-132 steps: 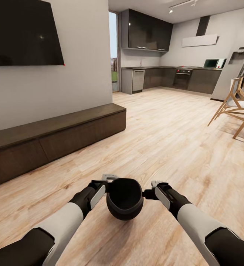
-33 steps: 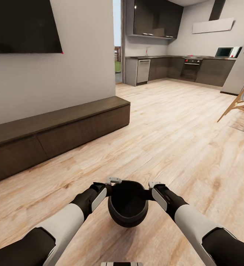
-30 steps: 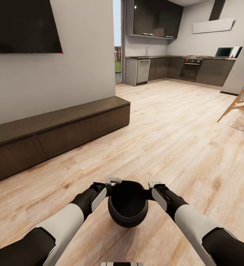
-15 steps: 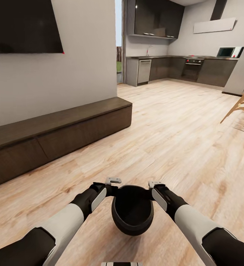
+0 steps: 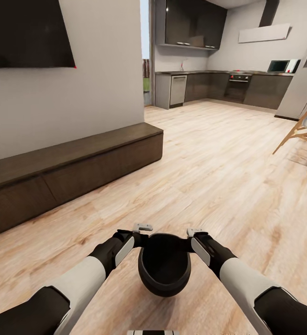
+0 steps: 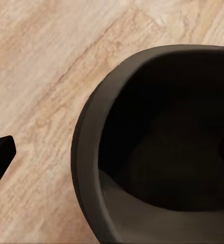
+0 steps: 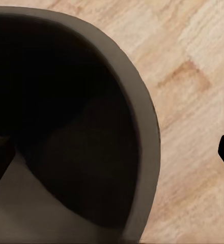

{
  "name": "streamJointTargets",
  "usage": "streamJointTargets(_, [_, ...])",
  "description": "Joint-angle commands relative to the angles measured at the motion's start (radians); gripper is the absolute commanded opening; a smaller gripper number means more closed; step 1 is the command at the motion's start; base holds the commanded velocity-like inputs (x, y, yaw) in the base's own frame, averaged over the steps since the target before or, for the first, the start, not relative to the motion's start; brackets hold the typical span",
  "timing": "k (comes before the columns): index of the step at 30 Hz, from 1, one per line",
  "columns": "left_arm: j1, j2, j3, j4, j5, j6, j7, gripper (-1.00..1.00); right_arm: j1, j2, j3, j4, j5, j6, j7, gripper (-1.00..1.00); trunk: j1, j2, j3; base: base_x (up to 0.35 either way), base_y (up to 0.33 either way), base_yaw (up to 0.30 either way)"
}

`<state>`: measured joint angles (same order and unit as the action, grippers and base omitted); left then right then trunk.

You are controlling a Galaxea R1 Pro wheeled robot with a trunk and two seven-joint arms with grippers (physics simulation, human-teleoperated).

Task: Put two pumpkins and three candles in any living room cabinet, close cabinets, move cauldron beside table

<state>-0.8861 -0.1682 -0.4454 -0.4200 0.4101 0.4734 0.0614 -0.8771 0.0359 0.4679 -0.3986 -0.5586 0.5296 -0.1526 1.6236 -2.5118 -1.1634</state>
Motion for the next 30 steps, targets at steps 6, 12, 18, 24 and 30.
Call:
streamJointTargets(6, [0.0,0.001,-0.007,-0.002,0.01,0.004,0.006,1.0,-0.001,-0.001,0.008,-0.001,-0.01,0.003,-0.008,1.0,0.0,0.0,0.001,0.0,0.0,-0.075])
streamJointTargets(12, [0.0,0.001,-0.007,-0.002,0.01,0.004,0.006,1.0,-0.001,-0.001,0.009,-0.001,-0.009,0.003,-0.008,1.0,0.0,0.0,0.001,0.0,0.0,-0.007])
streamJointTargets(18, [0.0,0.001,-0.007,-0.002,0.01,0.005,0.006,1.0,-0.001,-0.001,0.009,0.0,-0.009,0.003,-0.008,1.0,0.0,-0.001,-0.003,0.0,0.0,-0.001])
streamJointTargets(24, [0.0,0.001,-0.007,-0.002,0.01,0.005,0.006,1.0,-0.001,-0.001,0.01,0.0,-0.009,0.003,-0.008,1.0,0.003,-0.002,-0.026,0.0,0.0,0.0])
streamJointTargets(30, [0.0,0.001,-0.007,-0.002,0.01,0.005,0.006,1.0,-0.001,-0.001,0.009,0.0,-0.009,0.003,-0.008,1.0,0.006,-0.003,-0.049,0.0,0.0,0.0])
